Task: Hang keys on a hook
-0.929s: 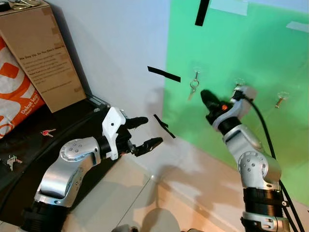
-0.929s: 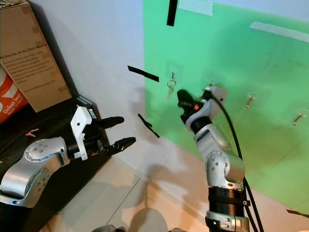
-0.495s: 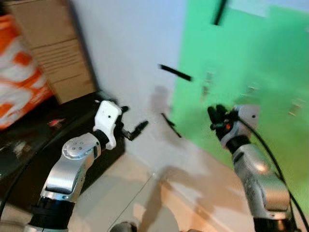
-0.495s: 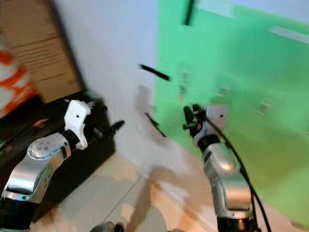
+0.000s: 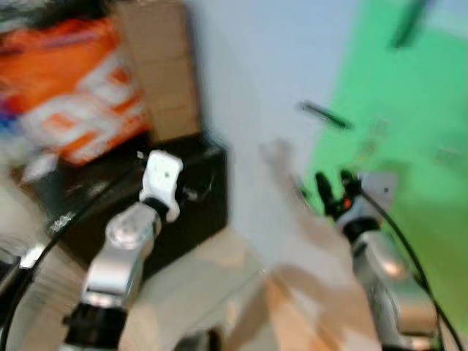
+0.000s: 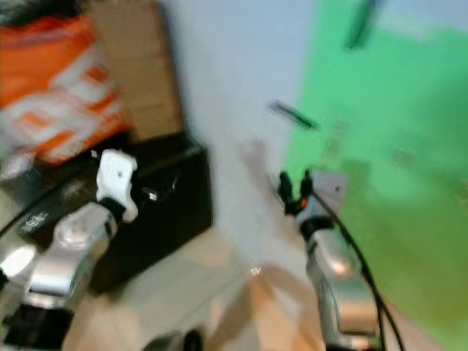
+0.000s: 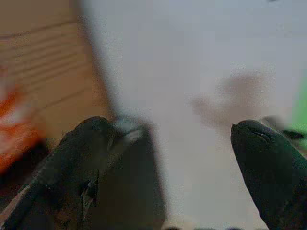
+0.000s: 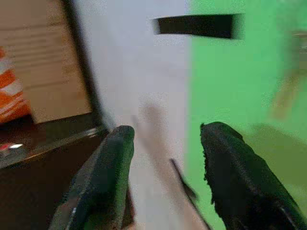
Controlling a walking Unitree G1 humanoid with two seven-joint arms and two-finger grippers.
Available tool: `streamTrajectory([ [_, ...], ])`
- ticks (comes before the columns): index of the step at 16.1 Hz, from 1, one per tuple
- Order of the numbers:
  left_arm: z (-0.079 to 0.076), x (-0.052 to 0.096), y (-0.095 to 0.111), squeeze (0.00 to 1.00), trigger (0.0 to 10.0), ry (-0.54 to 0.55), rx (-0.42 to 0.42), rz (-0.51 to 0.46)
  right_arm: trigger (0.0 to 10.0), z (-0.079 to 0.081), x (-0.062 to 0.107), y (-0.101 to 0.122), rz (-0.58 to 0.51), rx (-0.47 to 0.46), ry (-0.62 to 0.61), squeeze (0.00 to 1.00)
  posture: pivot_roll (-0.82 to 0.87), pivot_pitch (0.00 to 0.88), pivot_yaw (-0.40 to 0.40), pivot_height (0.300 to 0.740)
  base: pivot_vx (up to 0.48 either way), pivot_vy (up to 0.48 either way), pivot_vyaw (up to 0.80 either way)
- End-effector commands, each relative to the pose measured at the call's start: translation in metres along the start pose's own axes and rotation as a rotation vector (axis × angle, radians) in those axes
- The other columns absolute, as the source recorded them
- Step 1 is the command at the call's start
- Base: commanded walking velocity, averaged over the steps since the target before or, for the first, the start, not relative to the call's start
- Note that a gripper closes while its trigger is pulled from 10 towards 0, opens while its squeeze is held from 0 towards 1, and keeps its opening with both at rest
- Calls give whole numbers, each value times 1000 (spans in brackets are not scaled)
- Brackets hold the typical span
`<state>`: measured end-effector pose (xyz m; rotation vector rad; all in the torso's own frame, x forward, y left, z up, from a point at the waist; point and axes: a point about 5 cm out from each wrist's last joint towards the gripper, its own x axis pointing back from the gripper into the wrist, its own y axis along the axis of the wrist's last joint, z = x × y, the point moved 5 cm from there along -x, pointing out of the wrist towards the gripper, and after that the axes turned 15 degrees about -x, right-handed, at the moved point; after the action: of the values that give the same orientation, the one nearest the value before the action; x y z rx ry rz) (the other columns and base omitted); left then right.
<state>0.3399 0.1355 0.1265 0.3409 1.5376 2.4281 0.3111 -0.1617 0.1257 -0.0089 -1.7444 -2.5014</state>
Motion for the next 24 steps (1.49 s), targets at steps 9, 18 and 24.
streamTrajectory([
  [9,13,2,-17,27,10000,82,-21,97,10000,-11,-1,-6,49,157,-72,1000,-138,0,21,740,0,0,516],
  [18,20,3,-10,55,10000,98,47,74,10000,-10,-15,-5,42,114,-93,1000,-88,0,-18,740,88,0,0],
  [24,20,-4,-4,63,10000,85,46,63,10000,-12,-16,-5,36,118,-116,1000,-103,0,12,740,278,0,0],
])
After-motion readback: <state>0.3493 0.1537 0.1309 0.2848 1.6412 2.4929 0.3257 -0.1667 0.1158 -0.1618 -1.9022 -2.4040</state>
